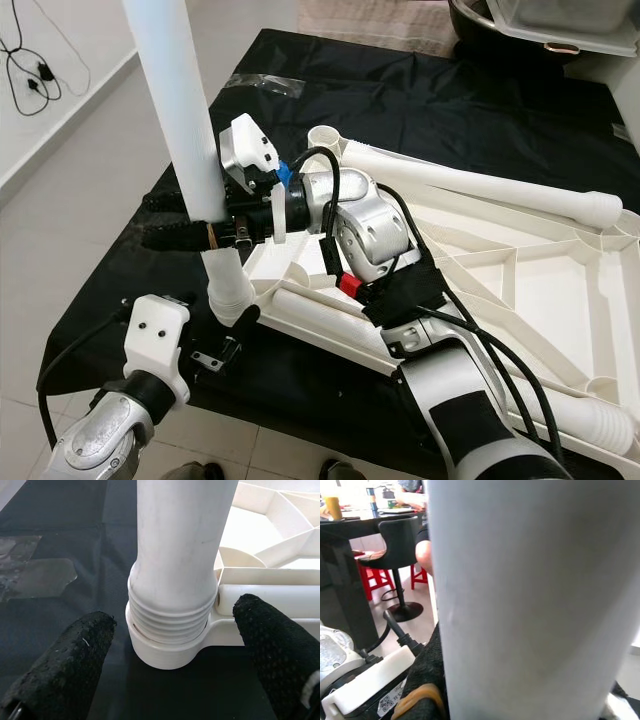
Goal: Building children table
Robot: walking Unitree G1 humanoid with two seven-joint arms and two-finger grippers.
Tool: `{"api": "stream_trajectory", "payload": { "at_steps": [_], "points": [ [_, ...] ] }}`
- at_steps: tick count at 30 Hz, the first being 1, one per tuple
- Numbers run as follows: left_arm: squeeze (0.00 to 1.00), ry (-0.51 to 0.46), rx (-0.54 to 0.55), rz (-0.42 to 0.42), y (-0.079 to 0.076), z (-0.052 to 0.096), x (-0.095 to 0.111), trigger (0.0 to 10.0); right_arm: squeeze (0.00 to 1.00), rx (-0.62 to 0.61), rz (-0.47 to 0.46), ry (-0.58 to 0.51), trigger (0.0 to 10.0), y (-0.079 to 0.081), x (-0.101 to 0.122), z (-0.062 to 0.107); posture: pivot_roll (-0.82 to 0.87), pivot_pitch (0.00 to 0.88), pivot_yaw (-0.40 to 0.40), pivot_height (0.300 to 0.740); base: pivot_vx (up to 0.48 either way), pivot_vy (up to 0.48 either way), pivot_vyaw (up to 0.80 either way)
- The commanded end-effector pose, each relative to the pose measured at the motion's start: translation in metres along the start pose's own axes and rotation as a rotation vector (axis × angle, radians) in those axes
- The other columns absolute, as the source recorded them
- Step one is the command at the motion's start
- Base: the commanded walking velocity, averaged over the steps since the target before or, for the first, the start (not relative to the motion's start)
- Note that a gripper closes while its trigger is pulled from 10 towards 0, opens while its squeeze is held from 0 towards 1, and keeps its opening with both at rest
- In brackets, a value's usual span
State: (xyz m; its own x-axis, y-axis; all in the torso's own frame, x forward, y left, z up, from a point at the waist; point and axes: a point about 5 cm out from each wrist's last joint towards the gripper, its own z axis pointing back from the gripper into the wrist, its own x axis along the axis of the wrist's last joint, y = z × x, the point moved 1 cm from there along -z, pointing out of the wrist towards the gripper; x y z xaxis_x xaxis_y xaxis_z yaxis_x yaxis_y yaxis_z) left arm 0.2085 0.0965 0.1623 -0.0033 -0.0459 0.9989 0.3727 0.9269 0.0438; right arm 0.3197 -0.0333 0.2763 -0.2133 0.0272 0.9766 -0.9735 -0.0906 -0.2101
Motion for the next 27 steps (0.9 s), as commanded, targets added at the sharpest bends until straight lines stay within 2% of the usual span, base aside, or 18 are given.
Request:
{"api": "stream_trajectory", "payload": {
  "at_steps": [1,18,27],
  "points": [
    [0.00,0.022,0.001,0.000,0.0005,0.0011,-0.0053,10.0,0.00,-0.105,-0.183,0.200,10.0,0.0031,-0.0593,0.0111,0.09,0.253,-0.049,0.740,0.000,0.000,0.00],
    [0.00,0.020,-0.001,0.000,-0.0007,0.0008,-0.0065,10.0,0.00,-0.319,-0.224,0.177,10.0,-0.0015,-0.0647,0.0097,0.08,0.233,-0.051,0.740,0.000,0.000,0.00],
    [0.00,0.018,-0.002,0.001,-0.0014,0.0006,-0.0071,10.0,0.00,-0.388,-0.253,0.143,10.0,0.0050,-0.0665,0.0033,0.08,0.222,-0.052,0.740,0.000,0.000,0.00]
  ]
}}
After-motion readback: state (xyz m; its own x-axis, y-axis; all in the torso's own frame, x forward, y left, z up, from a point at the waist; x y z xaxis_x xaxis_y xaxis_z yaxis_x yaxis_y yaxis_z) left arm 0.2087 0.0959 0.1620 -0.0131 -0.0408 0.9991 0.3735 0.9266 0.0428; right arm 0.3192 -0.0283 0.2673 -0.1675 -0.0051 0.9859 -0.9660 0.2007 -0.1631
